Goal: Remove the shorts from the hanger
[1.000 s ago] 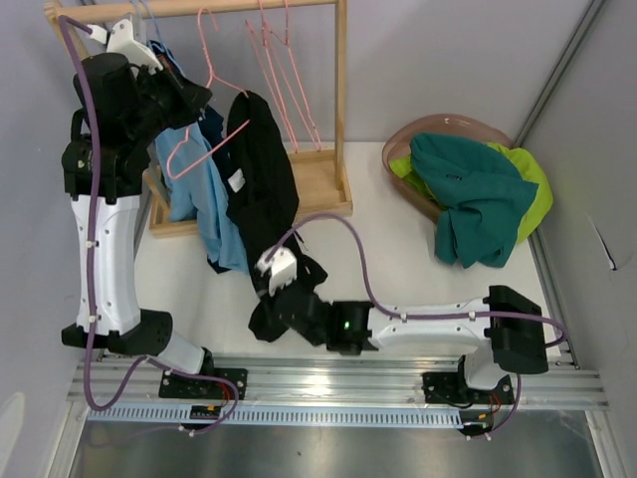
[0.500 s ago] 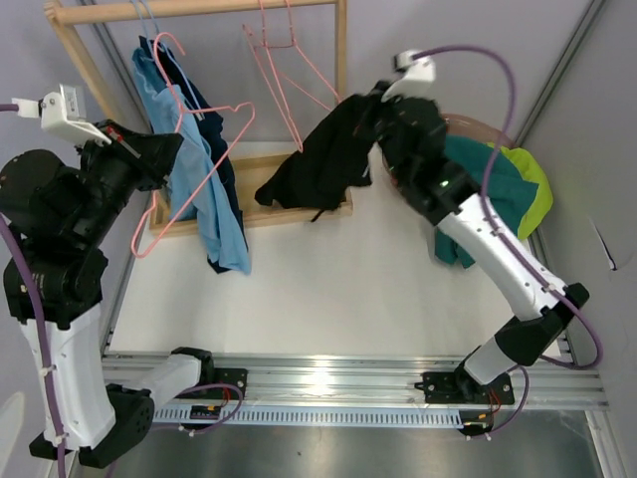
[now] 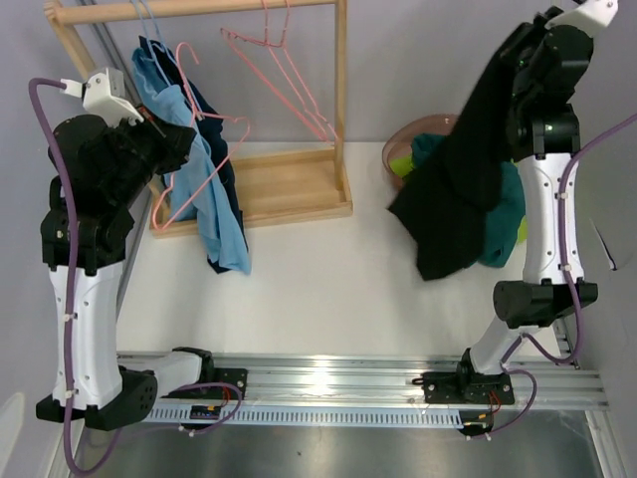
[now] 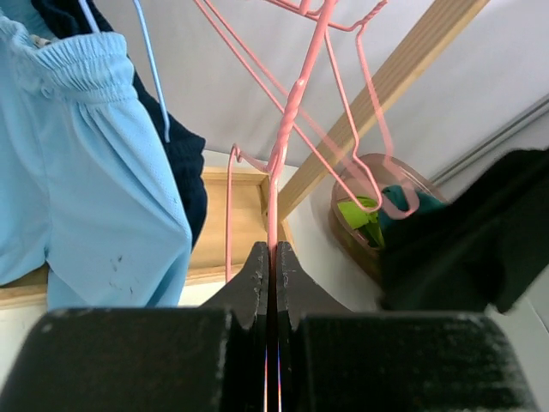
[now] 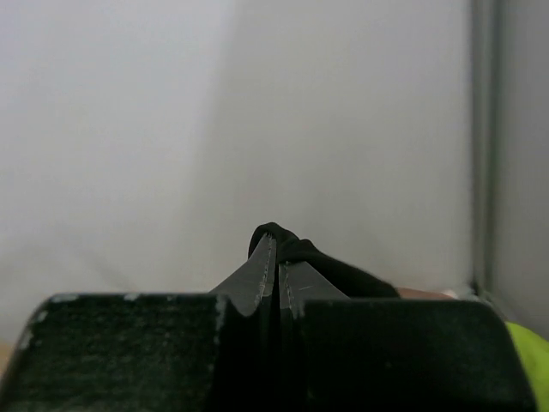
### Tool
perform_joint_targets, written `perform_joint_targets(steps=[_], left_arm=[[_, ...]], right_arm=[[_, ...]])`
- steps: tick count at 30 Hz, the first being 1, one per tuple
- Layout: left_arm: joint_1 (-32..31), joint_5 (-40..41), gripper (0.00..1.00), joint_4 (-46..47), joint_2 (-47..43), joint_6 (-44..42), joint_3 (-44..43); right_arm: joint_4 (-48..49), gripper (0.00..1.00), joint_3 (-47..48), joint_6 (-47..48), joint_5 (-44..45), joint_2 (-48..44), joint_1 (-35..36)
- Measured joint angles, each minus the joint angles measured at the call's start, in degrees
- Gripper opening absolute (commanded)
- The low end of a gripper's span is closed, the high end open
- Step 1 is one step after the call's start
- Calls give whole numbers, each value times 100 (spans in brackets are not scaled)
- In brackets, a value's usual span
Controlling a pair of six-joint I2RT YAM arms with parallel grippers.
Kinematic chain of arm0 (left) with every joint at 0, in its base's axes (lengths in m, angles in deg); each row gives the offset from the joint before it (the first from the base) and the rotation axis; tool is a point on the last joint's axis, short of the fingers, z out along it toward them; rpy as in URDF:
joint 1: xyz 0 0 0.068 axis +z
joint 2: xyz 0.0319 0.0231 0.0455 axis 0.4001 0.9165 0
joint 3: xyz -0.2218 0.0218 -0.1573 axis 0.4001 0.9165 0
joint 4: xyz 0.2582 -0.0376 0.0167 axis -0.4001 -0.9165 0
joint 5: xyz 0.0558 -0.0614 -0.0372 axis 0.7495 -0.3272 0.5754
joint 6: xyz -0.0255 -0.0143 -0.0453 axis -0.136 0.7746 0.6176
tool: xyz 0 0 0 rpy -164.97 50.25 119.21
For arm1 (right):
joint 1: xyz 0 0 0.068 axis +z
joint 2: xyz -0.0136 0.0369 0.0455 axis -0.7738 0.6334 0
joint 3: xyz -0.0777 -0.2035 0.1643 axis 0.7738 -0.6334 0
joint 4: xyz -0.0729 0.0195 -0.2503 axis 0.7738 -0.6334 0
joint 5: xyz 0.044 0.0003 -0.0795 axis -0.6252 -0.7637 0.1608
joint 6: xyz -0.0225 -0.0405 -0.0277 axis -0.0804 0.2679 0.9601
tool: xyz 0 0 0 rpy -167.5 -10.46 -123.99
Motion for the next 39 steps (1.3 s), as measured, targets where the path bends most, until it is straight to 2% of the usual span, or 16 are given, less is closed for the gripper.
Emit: perform_joint_targets(steps=[5, 10, 13, 17, 18, 19, 20, 21, 24, 31, 35, 39], left_arm=[[0, 90, 0, 76, 35, -37, 0], [0, 168, 0, 269, 317, -39, -79], [0, 208, 0, 310, 658, -42, -319], [0, 225, 0, 304, 1224, -101, -848], [0, 232, 0, 313, 1351, -131, -1005], [0, 245, 0, 271, 1565, -157, -1279], [0, 264, 0, 243, 1749, -184, -1554], [0, 310, 0, 212, 1945, -199, -1849], [0, 382, 0, 160, 2494, -280, -2614], [0, 483, 0, 295, 3171, -286, -3108], [0, 507, 0, 468, 3606, -280, -3383], [-20, 494, 0, 553, 3917, -232, -3416]], right_arm=[[216, 0, -997, -173, -199, -9, -885], [328, 0, -1602, -417, -568, 437, -1375], [332, 0, -1506, -546, -841, 955, -1473], [55, 0, -581, -654, -1377, 1954, -1515], [-26, 12, -431, -664, -1543, 2127, -1515], [-157, 77, -326, -695, -1764, 2260, -1515], [-256, 95, -275, -750, -1961, 2354, -1510], [-341, 99, -275, -752, -2114, 2402, -1508], [-496, 100, -634, -798, -2485, 2374, -1451], [420, 99, -4507, -1239, -2935, 734, -1224], [791, 99, -5580, -1300, -2946, -44, -920], [1099, 99, -6384, -1307, -2850, -938, -173]])
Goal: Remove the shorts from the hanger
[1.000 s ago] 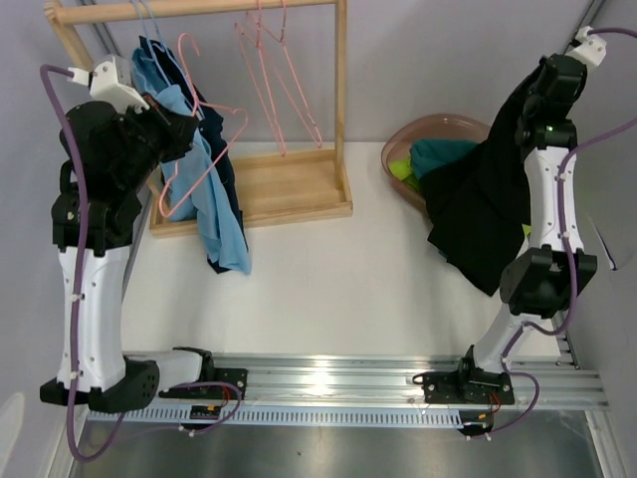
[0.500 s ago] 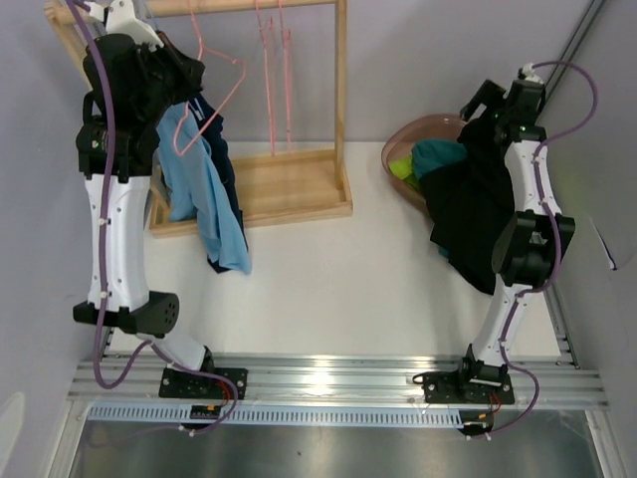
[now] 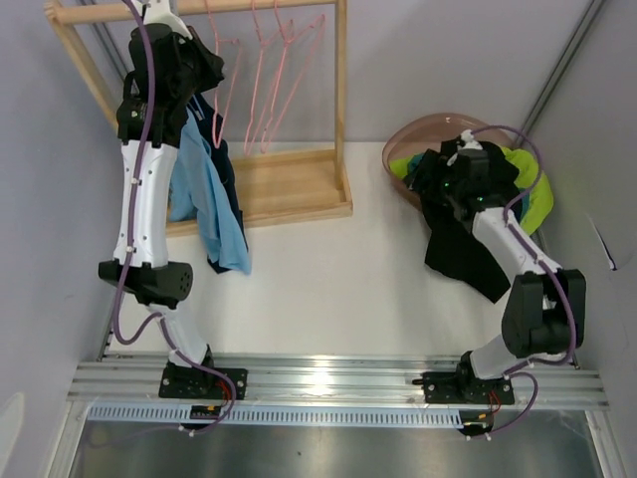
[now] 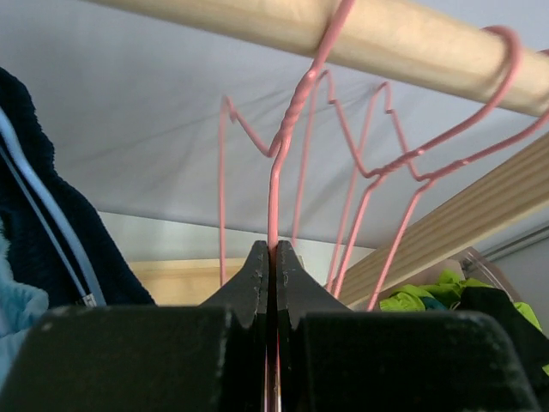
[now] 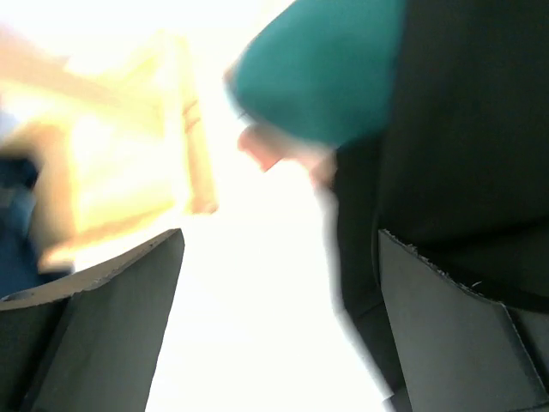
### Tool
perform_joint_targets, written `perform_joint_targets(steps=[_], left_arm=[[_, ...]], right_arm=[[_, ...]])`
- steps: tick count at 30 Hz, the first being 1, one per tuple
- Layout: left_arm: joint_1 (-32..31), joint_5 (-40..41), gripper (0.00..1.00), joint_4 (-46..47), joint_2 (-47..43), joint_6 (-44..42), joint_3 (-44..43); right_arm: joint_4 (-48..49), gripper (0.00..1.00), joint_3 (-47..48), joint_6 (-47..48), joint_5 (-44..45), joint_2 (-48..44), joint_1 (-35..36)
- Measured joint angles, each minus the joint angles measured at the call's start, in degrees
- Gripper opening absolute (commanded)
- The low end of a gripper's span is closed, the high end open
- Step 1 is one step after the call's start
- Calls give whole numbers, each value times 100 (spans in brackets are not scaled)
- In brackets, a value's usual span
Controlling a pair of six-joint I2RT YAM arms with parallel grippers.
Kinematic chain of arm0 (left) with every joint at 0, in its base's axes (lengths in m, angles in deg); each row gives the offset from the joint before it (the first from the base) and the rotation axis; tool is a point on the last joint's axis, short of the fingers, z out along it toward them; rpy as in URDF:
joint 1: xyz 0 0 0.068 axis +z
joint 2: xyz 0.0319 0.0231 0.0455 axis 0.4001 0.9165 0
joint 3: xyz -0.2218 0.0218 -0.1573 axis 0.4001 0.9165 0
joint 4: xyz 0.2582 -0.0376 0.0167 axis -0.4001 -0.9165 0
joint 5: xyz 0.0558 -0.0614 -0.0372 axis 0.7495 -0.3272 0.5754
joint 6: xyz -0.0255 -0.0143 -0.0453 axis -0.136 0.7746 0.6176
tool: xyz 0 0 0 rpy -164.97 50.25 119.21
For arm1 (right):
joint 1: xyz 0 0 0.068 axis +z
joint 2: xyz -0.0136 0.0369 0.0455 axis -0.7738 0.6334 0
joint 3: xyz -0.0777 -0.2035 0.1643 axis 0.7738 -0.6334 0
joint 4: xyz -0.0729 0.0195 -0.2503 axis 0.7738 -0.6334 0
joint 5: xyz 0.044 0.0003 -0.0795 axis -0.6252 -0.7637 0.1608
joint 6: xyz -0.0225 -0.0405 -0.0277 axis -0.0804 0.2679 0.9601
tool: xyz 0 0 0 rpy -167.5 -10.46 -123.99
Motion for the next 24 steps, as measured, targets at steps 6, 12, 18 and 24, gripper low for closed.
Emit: perform_joint_targets(steps=[6, 12, 18, 24], left_arm=[[-122, 2, 33, 35, -52, -13, 201], [-162, 44, 96, 50, -549, -103, 503], [-144, 402, 99, 70, -1327, -201, 879], [-35, 695, 99, 85, -1606, -269, 957]], right_arm=[[186, 99, -658, -26, 149, -629, 903], [166, 99, -955, -48, 442, -662, 1357], [168, 99, -1176, -72, 623, -822, 1652], [166, 100, -1421, -94, 730, -1045, 1714]])
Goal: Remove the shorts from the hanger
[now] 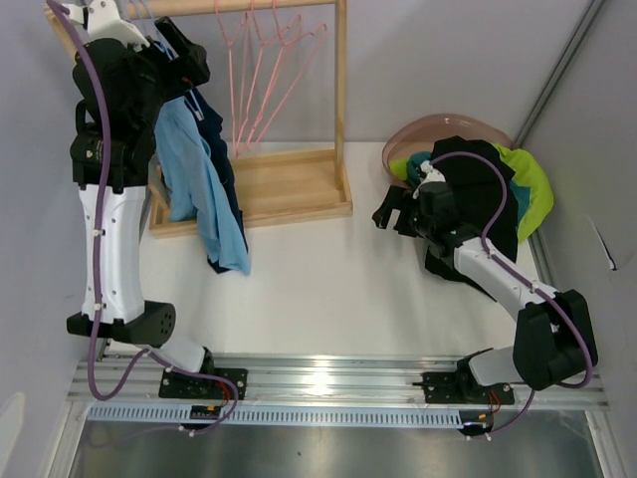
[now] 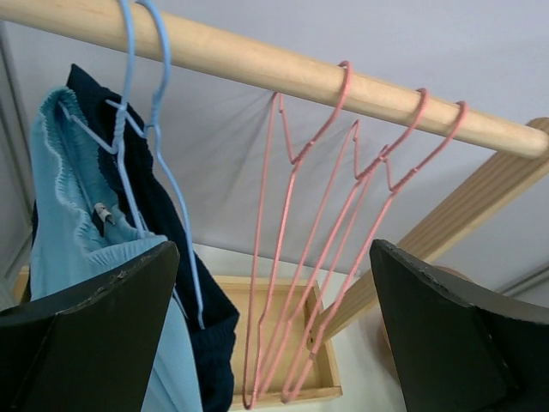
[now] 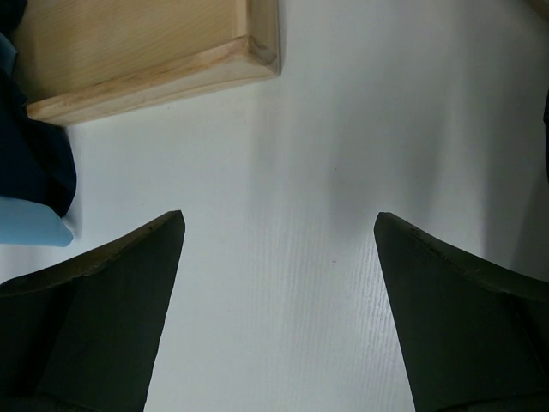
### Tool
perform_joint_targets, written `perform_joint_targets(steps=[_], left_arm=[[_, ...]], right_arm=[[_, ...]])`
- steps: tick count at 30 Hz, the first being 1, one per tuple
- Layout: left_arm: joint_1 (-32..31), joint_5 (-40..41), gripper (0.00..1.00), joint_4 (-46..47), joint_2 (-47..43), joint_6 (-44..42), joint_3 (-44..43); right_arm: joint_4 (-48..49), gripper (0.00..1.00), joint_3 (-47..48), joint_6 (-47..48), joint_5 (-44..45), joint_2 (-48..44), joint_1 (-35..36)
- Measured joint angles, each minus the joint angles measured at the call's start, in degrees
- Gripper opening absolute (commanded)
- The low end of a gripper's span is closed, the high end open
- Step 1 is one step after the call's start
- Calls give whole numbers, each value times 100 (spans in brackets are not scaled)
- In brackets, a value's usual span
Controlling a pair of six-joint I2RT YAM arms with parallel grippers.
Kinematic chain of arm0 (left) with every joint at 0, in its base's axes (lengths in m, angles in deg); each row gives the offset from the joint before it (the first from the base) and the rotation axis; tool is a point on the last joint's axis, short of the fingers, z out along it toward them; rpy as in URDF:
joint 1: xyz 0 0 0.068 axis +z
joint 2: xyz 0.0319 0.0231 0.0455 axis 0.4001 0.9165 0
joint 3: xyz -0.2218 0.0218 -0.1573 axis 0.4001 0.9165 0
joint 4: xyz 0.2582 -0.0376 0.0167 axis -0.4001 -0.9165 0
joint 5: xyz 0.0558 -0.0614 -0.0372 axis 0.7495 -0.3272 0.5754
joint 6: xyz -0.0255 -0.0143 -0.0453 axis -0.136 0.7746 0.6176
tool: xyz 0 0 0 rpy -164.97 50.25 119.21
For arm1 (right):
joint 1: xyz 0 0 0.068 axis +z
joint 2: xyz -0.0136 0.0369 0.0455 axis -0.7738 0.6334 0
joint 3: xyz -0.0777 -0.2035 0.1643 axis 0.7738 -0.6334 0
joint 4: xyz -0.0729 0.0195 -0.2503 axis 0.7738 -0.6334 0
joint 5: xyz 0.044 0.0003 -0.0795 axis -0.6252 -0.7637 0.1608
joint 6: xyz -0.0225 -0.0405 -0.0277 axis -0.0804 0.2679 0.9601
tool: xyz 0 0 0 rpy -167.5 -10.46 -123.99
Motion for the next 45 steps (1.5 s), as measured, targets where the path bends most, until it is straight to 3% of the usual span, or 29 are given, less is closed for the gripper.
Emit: perform_joint_targets(steps=[15, 33, 42, 45], left_arm=[[199, 87, 99, -83, 955, -81, -573], [319, 116, 98, -168, 1447, -81, -590], [363, 109, 87, -116, 1749, -79, -811], [378, 105, 78, -111, 1873, -79, -946]], right_arm=[[-142, 99, -376, 20, 142, -334, 0], [-258, 99, -448, 74, 291, -393, -42], [-232, 99, -640, 81, 289, -393, -52], [-212, 99, -651, 83, 289, -393, -55]])
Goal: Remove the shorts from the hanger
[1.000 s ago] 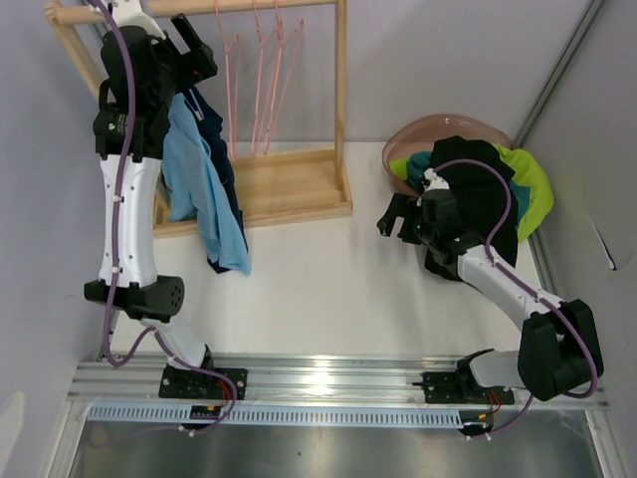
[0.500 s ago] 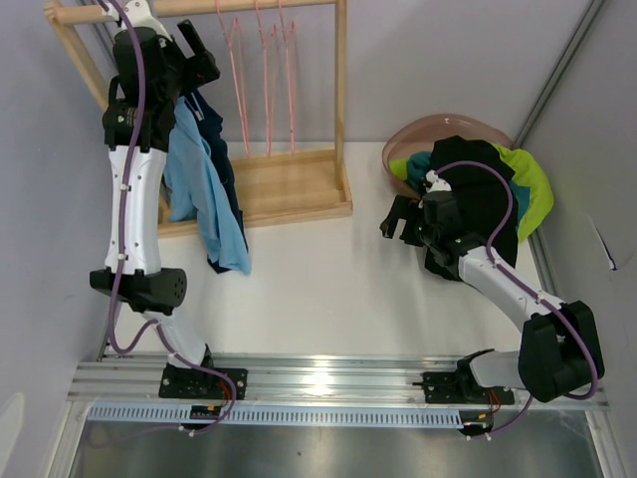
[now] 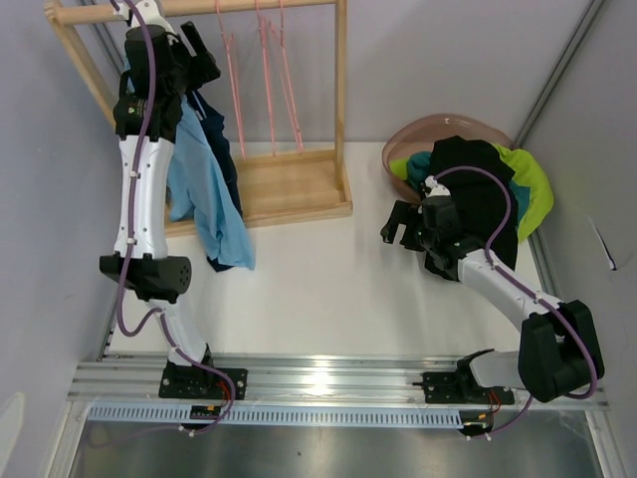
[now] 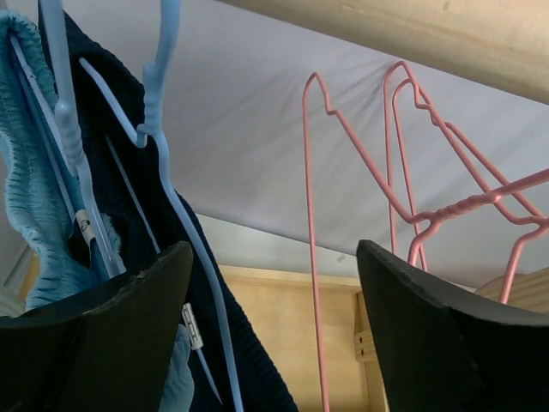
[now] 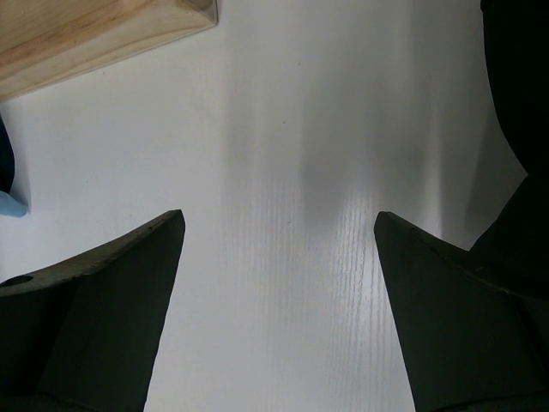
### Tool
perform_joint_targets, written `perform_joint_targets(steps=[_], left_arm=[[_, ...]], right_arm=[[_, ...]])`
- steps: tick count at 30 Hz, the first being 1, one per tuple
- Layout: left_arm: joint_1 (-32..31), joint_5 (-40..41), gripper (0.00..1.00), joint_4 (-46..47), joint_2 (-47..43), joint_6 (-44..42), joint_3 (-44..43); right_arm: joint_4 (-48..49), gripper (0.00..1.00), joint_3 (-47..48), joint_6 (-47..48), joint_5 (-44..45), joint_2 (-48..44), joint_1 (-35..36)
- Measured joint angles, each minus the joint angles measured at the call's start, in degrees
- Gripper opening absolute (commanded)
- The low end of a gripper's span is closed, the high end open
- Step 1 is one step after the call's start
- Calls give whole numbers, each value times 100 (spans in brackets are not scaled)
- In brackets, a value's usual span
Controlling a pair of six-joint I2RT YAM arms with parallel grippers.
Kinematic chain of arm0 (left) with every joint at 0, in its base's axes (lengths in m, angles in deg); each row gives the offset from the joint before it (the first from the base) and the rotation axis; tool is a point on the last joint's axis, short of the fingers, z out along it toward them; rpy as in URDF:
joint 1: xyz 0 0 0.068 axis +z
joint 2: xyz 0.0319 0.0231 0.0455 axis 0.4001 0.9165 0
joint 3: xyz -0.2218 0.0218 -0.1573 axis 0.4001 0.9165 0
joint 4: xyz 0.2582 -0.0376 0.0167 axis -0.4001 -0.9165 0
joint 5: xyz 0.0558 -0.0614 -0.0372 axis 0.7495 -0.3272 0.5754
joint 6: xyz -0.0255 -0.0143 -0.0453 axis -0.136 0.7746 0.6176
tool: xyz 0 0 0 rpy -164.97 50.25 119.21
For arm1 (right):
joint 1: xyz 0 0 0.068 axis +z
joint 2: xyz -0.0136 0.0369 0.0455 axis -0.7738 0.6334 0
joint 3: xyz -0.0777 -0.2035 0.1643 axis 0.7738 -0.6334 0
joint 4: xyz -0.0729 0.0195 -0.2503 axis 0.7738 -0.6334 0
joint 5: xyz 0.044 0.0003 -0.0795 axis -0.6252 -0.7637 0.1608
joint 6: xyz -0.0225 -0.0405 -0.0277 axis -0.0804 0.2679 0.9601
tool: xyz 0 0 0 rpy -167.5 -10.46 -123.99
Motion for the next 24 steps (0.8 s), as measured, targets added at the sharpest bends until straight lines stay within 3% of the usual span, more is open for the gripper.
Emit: perform_joint_targets(steps=[5, 11, 12, 13, 15, 24], left_arm=[[33, -37, 66, 2, 162, 2, -140], [74, -37, 28, -4, 249, 39, -177], [81, -35, 11, -2, 258, 31, -179], [87, -37, 6, -2, 273, 70, -181], [98, -31, 0, -109, 278, 116, -181], [105, -197, 0, -151, 256, 131, -190]], right_arm=[[4, 99, -52, 0, 0, 0, -11], [22, 99, -72, 0, 0, 0, -20], [37, 100, -72, 2, 0, 0, -22], [46, 99, -72, 2, 0, 0, -22], [63, 99, -72, 0, 0, 0, -26], [133, 99, -201, 0, -2, 0, -35]])
